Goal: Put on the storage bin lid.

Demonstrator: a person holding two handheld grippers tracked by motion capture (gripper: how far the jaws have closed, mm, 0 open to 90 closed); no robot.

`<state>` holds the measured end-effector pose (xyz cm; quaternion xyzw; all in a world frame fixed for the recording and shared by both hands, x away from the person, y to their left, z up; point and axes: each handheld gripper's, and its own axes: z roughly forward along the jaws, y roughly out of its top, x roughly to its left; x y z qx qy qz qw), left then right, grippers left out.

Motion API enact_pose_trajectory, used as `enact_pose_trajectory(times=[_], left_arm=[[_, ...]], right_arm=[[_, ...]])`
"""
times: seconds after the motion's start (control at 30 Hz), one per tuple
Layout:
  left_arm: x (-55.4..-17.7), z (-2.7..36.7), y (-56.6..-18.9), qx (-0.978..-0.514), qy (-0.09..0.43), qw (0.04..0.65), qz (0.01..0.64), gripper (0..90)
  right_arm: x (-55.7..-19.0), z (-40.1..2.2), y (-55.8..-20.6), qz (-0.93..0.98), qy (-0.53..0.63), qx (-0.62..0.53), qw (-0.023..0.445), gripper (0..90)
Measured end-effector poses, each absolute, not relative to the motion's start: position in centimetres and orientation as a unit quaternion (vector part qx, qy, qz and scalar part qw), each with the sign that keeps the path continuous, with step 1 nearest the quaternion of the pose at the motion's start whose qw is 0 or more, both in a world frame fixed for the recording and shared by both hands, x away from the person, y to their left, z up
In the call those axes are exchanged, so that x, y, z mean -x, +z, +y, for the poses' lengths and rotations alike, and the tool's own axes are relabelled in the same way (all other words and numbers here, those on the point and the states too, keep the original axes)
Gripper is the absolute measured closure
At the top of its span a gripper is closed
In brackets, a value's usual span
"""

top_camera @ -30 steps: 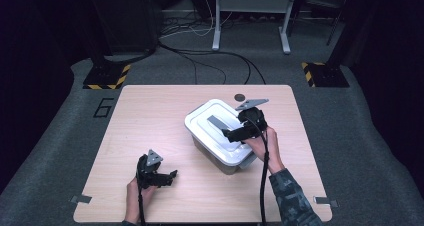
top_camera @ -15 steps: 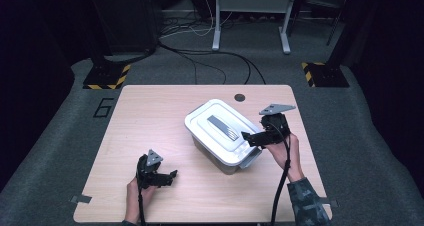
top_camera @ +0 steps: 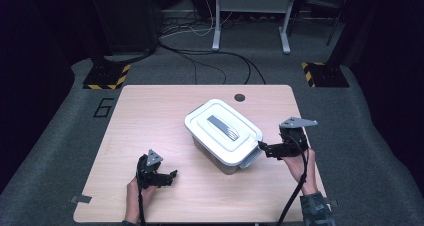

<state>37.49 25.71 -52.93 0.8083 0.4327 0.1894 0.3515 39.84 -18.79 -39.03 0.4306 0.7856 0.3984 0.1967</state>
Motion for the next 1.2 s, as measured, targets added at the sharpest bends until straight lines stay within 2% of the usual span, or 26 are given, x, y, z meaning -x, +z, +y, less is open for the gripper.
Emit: enact_pose_trajectory(times=[0.33, 0.9, 1.07, 1.2], left_arm=[[-37.5, 25.7, -52.9, -0.808, 0.189, 0.352, 0.433, 9.0], [-37.5, 25.7, -52.9, -0.808, 0.189, 0.352, 0.432, 8.9], [-37.5, 25.7, -52.9, -0.808, 0.189, 0.352, 0.433, 9.0], [-37.5, 25.7, -52.9, -0.809, 0.189, 0.351, 0.431, 8.9]], right_arm=[[-38.4, -21.6, -42.3, 0.763, 0.404, -0.466, 0.194, 2.7], [-37.0, -23.9, -51.0, 0.757, 0.342, -0.527, 0.18, 2.4], [-36.8, -23.7, -52.3, 0.758, 0.333, -0.53, 0.185, 1.9], [-36.6, -23.5, -52.6, 0.758, 0.32, -0.527, 0.21, 1.8]])
